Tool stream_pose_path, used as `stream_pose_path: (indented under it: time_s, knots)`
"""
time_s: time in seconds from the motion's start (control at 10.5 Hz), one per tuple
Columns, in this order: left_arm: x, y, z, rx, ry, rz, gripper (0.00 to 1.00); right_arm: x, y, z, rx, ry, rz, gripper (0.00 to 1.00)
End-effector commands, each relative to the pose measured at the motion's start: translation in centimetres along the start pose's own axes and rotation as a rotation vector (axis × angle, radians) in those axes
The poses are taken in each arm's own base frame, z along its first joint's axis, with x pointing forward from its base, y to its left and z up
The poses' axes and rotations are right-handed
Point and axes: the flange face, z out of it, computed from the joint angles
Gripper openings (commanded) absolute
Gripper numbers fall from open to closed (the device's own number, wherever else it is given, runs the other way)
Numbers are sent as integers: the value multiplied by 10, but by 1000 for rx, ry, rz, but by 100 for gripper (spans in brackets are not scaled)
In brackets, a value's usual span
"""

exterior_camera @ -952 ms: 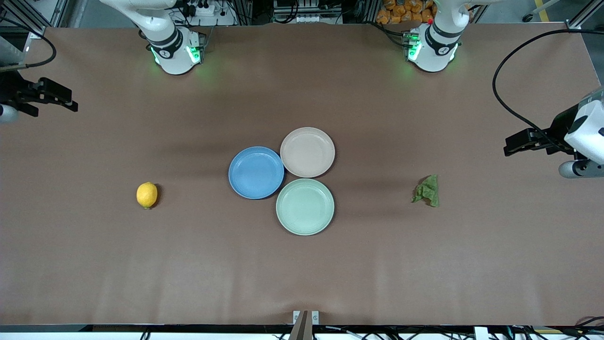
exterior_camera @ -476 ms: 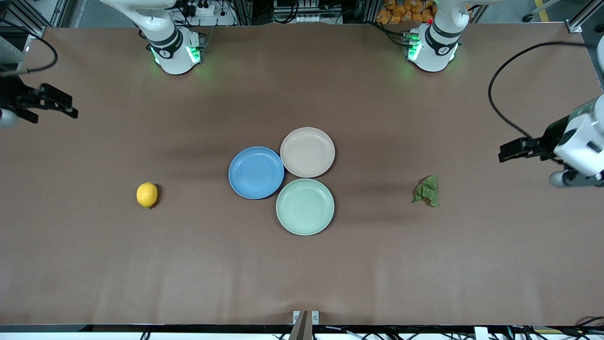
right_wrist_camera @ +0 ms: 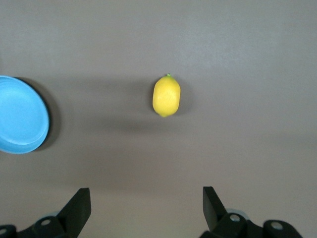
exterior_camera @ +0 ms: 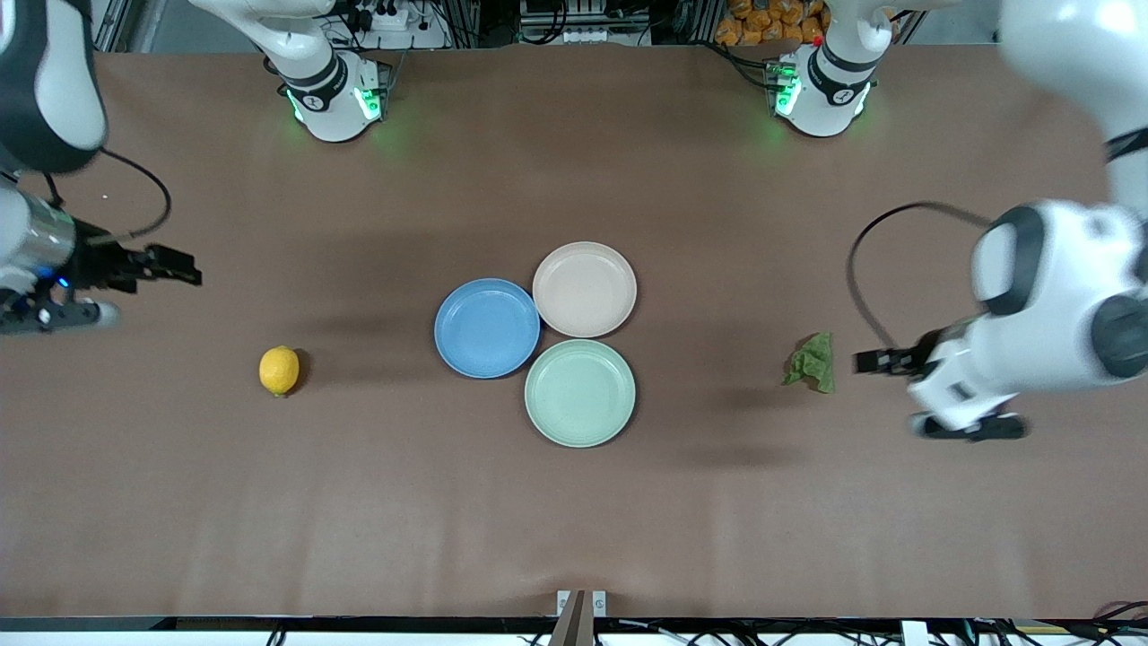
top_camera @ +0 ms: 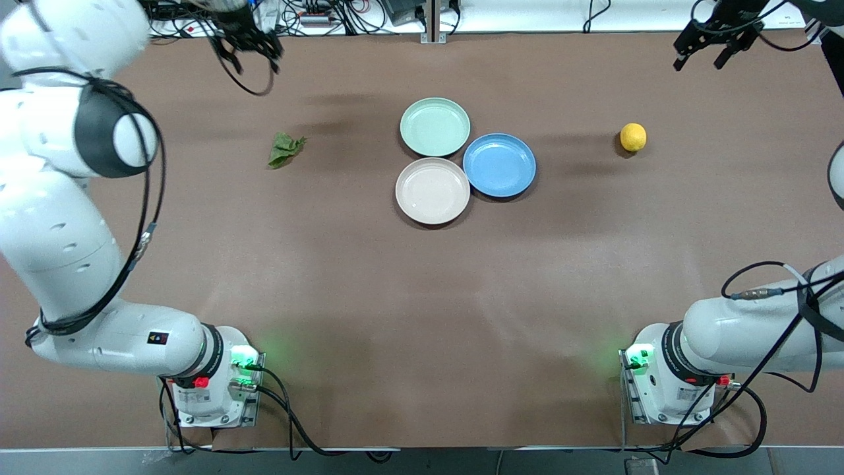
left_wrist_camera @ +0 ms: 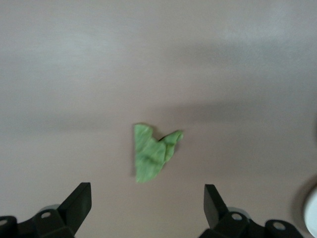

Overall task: Place lemon and lettuce in plates
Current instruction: 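Lower the right gripper onto the lemon while the left gripper lowers to lettuce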

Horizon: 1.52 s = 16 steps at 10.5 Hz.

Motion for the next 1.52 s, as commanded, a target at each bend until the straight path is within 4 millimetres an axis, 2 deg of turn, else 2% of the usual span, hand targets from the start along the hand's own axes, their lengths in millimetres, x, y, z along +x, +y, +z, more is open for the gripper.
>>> stream_pose_path:
  time_s: [0.0, 0.1, 0.29, 0.48, 0.67, 0.95, 1.24, 1.33, 1.43]
  knots:
    - [4, -3, 74, -13, 21, 3, 100, 8, 4, 31, -13, 21, 10, 100]
    - [3, -4, 101, -5, 37, 6, 100, 14, 7, 48, -15, 33, 15, 100]
    - [4, -13, 113, 4, 29, -1, 100, 28, 12, 87, -21, 66, 16, 100]
    - [4, -11, 129, 3, 5, 3, 100, 43, 15, 118, -22, 74, 12, 100]
    - [3, -7, 150, 2, -27, 8, 100, 52, 18, 141, -23, 78, 10, 100]
    - [3, -11, 168, -4, -53, 1, 100, 63, 23, 169, -32, 95, 8, 100]
    - [2, -14, 177, -47, -71, -18, 100, 78, 32, 203, -71, 148, -6, 100]
    - [2, -17, 178, -58, -73, -25, 90, 82, 39, 217, -81, 170, 0, 99]
    - [2, -17, 178, -58, -73, -24, 72, 85, 40, 225, -84, 189, 1, 99]
